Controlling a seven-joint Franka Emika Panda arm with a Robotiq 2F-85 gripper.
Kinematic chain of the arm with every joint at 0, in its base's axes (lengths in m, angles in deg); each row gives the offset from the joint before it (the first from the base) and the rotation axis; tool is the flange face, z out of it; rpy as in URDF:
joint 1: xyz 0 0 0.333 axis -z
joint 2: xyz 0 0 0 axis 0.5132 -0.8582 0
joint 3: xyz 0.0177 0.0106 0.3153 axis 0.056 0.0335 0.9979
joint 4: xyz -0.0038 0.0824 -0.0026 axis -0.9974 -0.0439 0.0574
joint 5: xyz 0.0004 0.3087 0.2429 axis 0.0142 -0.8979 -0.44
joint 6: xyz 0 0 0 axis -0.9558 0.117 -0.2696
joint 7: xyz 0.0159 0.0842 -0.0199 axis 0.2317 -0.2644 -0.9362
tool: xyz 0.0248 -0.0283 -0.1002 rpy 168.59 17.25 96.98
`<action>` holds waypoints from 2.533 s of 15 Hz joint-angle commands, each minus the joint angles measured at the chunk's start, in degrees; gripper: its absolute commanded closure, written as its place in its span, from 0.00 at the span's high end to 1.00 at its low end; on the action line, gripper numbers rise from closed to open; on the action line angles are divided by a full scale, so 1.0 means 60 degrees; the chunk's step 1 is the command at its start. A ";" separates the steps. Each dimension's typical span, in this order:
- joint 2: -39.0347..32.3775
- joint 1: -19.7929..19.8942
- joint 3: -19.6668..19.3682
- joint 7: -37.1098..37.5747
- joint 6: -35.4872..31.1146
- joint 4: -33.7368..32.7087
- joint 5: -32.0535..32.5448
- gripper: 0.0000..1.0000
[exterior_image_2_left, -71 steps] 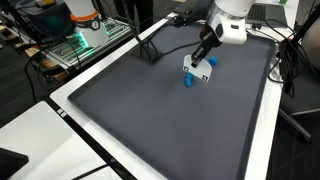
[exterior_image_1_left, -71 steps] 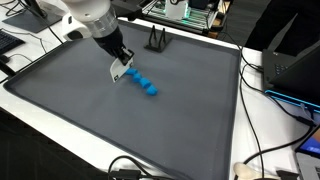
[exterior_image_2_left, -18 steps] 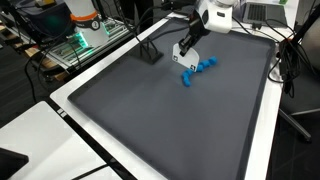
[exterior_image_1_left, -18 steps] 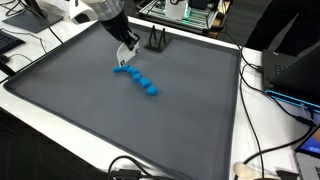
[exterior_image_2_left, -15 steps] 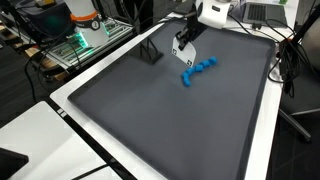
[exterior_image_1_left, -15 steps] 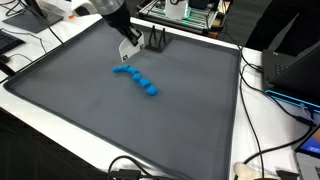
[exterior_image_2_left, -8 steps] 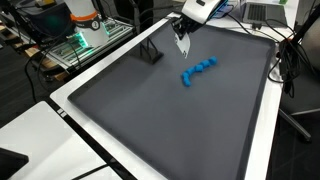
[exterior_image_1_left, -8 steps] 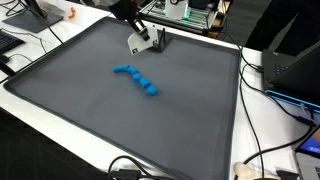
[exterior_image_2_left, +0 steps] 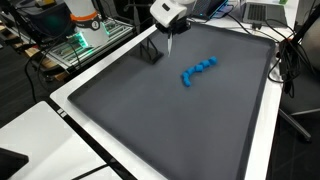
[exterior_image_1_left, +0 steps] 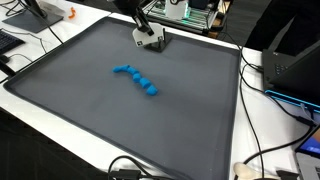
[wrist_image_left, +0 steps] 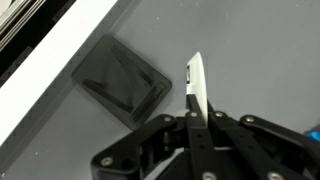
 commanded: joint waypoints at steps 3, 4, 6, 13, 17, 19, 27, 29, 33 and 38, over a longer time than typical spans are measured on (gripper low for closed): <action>0.0887 0.0321 -0.0053 0.0393 -0.1188 0.1837 -0.1050 0.01; 0.0965 0.0364 -0.0053 0.0366 -0.1365 0.2048 -0.1201 0.01; 0.1126 0.0442 -0.0066 0.0344 -0.1772 0.2489 -0.1477 0.01; 0.1671 0.0624 -0.0069 0.0592 -0.2756 0.3678 -0.2360 0.01; 0.1896 0.0625 -0.0069 0.0840 -0.3197 0.4108 -0.2483 0.01; 0.2001 0.0616 -0.0059 0.1058 -0.3438 0.4272 -0.2449 0.01; 0.2043 0.0582 0.0049 0.1322 -0.4385 0.4626 -0.2666 0.01; 0.1999 0.0566 0.0072 0.1354 -0.4529 0.4666 -0.2699 0.01; 0.1963 0.0552 0.0110 0.1423 -0.4801 0.4730 -0.2733 0.01; 0.1898 0.0552 0.0145 0.1485 -0.4948 0.4808 -0.2752 0.01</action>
